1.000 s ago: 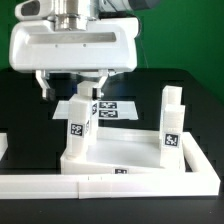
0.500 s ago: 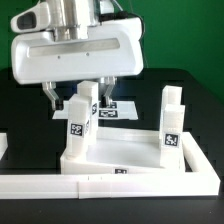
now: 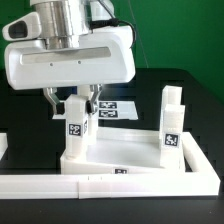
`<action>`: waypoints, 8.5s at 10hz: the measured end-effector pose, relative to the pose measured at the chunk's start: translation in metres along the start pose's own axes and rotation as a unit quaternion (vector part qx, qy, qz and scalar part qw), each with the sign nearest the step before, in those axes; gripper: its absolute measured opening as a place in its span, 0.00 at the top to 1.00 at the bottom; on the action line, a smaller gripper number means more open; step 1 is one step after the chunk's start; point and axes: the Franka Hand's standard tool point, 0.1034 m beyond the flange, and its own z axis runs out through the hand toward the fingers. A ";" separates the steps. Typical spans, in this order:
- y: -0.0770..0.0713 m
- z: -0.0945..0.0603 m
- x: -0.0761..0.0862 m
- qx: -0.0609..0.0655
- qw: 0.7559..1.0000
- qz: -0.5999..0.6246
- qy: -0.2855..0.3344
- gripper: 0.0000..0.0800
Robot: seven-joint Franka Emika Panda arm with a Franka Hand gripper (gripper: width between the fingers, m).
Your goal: Assemble desk
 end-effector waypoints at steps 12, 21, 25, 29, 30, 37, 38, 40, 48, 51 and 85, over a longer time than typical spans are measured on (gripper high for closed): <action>-0.024 0.008 0.009 0.019 0.876 0.481 0.008 0.62; -0.035 0.010 0.020 -0.005 0.978 -0.199 -0.068 0.19; -0.034 0.013 0.020 -0.009 0.991 -0.116 -0.062 0.35; -0.028 0.011 0.022 -0.031 0.992 0.104 -0.056 0.63; -0.029 0.012 0.022 -0.037 0.982 0.175 -0.053 0.63; -0.030 0.015 0.019 -0.026 0.925 0.377 -0.048 0.63; -0.028 0.014 0.020 -0.022 0.953 0.297 -0.050 0.42; -0.023 0.014 0.017 -0.011 0.988 0.137 -0.070 0.24; -0.019 0.013 0.015 -0.008 0.967 -0.245 -0.068 0.19; -0.019 0.013 0.015 -0.012 0.979 -0.191 -0.068 0.34; -0.023 0.012 0.025 -0.035 0.999 0.022 -0.015 0.64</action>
Offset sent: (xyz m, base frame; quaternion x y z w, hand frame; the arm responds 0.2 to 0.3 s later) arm 0.0000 0.0000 0.0000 0.0000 0.0000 0.1938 0.9810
